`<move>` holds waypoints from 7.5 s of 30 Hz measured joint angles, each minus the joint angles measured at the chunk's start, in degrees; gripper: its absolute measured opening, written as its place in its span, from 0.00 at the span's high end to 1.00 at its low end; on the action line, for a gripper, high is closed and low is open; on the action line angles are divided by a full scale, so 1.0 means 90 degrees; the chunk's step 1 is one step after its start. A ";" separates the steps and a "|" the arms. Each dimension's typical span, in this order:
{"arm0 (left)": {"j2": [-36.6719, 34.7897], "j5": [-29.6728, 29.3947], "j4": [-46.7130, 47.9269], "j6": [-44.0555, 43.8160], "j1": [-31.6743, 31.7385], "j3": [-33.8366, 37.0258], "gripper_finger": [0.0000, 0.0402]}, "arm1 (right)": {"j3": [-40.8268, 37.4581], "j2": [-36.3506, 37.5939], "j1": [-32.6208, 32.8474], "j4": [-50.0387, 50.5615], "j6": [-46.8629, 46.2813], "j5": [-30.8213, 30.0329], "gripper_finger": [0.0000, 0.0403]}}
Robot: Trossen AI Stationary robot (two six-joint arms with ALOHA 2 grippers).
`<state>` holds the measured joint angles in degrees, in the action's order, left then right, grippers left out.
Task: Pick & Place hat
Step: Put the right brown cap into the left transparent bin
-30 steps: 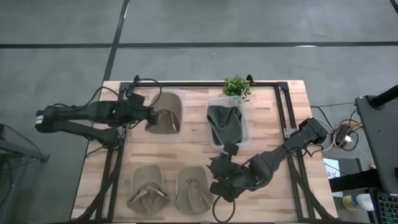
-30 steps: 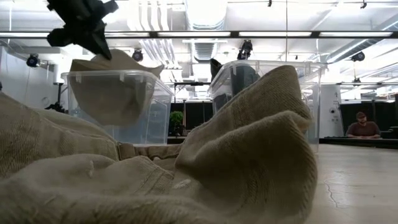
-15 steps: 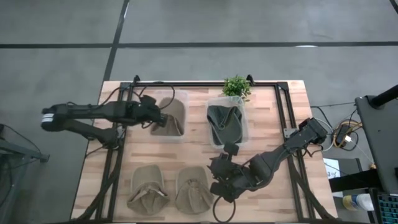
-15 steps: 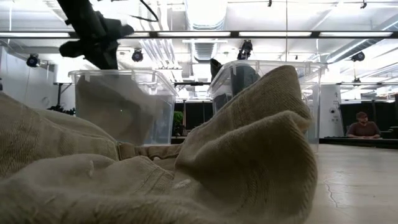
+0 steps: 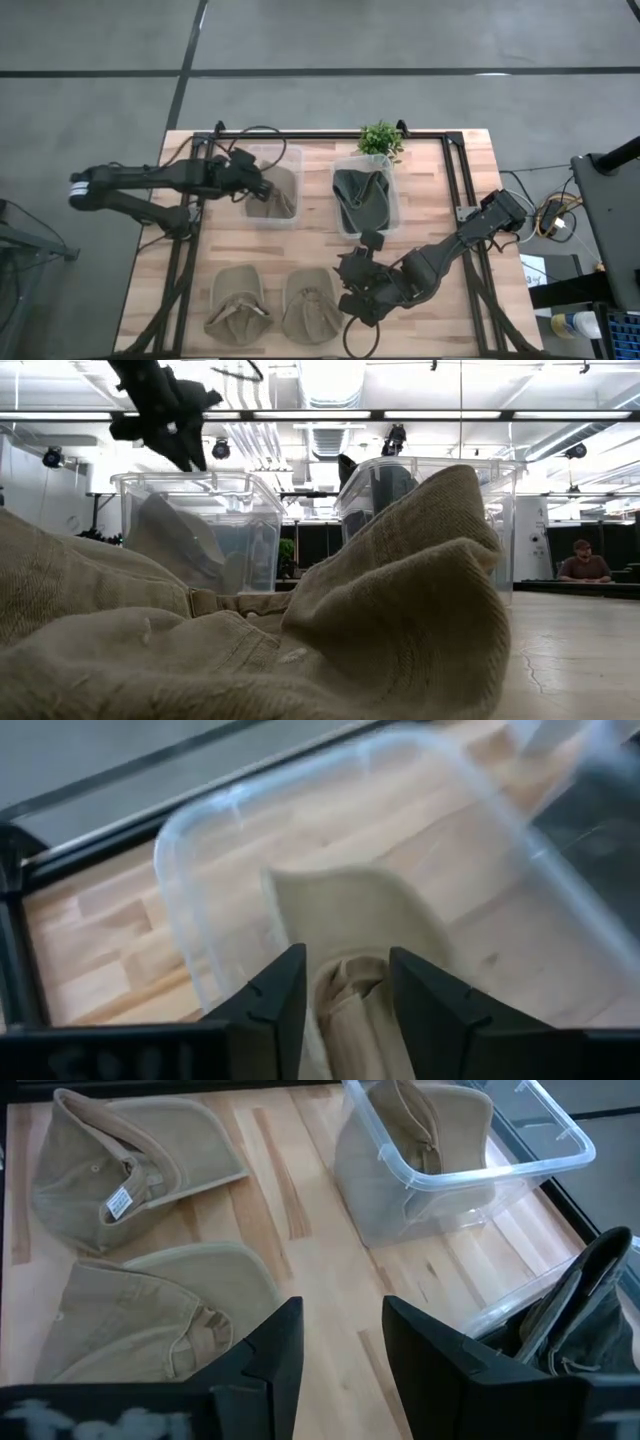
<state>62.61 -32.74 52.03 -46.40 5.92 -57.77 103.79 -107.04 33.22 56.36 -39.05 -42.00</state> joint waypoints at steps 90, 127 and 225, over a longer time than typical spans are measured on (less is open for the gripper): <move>-0.0816 -0.0660 -0.4161 0.3004 -0.4187 0.0998 0.66 | -0.4450 -0.0607 0.0098 -0.6545 -0.4020 0.1680 0.53; -0.0818 -0.0448 -0.4209 0.2507 -0.4185 0.1039 0.66 | -0.3142 -0.0456 -0.0222 -0.5763 -0.2372 0.1824 0.98; -0.1225 -0.1589 -0.0188 0.0931 -0.3367 -0.1253 0.99 | 0.1323 -0.0401 -0.0334 -0.0007 -0.0623 -0.0468 0.59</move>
<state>51.58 -47.04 50.34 -38.01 -24.39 -69.06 115.70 -110.65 30.22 56.30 -44.66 -46.22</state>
